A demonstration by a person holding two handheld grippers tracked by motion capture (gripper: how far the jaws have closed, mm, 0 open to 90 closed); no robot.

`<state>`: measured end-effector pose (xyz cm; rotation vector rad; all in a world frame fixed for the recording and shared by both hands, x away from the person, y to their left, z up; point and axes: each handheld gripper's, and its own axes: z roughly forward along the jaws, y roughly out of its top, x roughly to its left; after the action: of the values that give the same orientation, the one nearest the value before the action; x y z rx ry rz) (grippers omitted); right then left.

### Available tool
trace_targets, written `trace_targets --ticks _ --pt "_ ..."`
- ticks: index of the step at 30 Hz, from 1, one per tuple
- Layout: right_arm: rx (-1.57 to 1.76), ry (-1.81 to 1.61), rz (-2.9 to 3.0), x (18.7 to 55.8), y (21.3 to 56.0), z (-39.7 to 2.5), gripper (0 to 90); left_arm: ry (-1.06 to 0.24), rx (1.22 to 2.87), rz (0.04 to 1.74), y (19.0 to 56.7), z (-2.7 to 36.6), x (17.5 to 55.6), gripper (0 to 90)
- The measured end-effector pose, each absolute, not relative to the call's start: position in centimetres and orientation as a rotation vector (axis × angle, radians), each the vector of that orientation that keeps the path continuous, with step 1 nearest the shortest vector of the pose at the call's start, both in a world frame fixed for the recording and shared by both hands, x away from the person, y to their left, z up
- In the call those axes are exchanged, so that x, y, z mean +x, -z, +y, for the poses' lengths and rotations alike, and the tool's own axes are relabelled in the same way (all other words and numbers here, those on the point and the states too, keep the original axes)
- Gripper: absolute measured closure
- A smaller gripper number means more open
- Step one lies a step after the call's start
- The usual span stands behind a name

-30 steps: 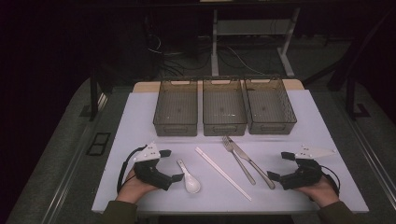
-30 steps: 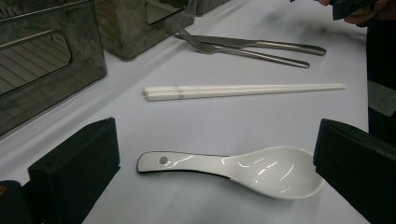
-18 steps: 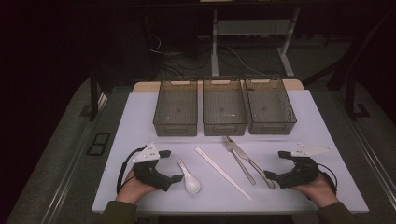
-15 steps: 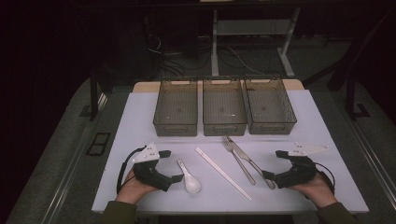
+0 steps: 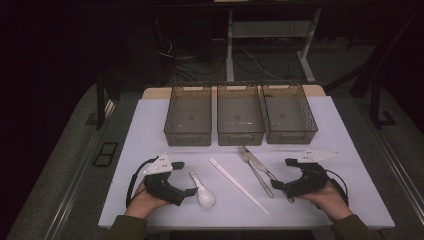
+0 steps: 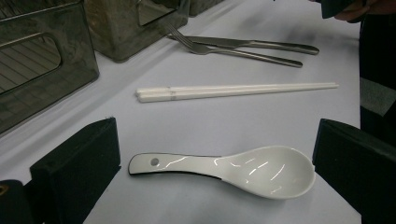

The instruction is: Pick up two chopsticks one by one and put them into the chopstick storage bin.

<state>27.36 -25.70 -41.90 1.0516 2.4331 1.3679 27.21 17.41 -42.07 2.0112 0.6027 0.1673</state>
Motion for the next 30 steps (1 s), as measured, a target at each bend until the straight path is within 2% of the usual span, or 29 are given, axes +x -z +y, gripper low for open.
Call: trace_targets --ticks 15,16,21,23,26,30 --pt "1.017 -1.334 2.515 28.1 42.2 -22.5 1.2 -0.163 2.013 0.604 42.2 17.3 27.2 0.0" --pt "1.005 -1.332 2.52 28.2 42.3 -22.2 5.0 -0.164 2.016 0.602 42.2 17.3 27.2 0.0" --pt "0.998 -1.336 2.529 28.5 42.2 -21.6 6.3 -0.163 2.012 0.606 42.2 17.3 27.3 0.0" --pt "0.99 -1.339 2.54 28.7 42.2 -21.2 12.9 -0.162 2.011 0.607 42.2 17.3 27.3 0.0" --pt "1.0 -1.333 2.538 28.7 42.2 -20.9 14.9 -0.161 2.013 0.607 42.2 17.3 27.3 0.0" --pt "0.997 -1.334 2.564 28.9 42.2 -20.1 22.6 -0.161 2.014 0.608 42.2 17.3 27.3 0.0"
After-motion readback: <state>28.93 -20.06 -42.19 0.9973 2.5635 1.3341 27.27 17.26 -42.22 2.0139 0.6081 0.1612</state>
